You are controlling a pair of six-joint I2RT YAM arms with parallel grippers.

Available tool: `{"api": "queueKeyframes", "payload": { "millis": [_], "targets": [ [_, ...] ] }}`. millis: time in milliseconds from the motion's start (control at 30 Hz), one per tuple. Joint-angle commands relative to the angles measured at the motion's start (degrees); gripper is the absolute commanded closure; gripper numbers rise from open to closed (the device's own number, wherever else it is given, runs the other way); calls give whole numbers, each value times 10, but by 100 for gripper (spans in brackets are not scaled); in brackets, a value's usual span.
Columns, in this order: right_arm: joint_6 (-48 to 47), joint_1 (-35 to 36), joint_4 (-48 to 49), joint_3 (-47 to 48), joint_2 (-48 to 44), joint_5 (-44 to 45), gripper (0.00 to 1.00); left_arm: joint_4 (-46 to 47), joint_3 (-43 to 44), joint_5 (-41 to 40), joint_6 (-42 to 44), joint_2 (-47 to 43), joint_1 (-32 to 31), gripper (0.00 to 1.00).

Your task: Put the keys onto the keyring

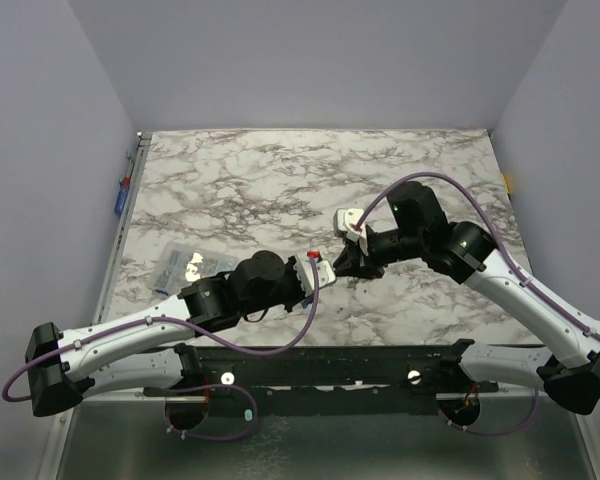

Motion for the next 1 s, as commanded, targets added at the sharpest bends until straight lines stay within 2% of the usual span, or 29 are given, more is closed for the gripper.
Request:
{"api": "queueKeyframes", "payload": {
  "millis": [0, 133, 233, 333, 633, 800, 833, 900, 967],
  "targets": [
    [-11, 11, -18, -10, 6, 47, 80, 25, 41, 23, -1, -8, 0, 100],
    [-12, 14, -21, -15, 7, 49, 78, 16, 47, 27, 4, -14, 0, 100],
    [-15, 16, -25, -21, 9, 52, 67, 8, 53, 34, 9, -18, 0, 100],
    [-17, 19, -26, -27, 12, 56, 65, -5, 62, 51, 14, -18, 0, 100],
    [-23, 27, -33, -23, 26, 73, 90, -32, 82, 64, 19, -14, 0, 100],
    [-24, 28, -28, -20, 26, 70, 94, -54, 92, 36, 23, -18, 0, 100],
    [-24, 28, -21, -22, 21, 76, 94, -59, 95, 11, 24, -22, 0, 89],
    [-20, 28, 15, -37, 1, 101, 96, -72, 99, -25, 30, -38, 0, 55],
    [-12, 28, 91, -80, -44, 135, 99, -74, 96, -48, 34, -70, 0, 30]
  ]
}}
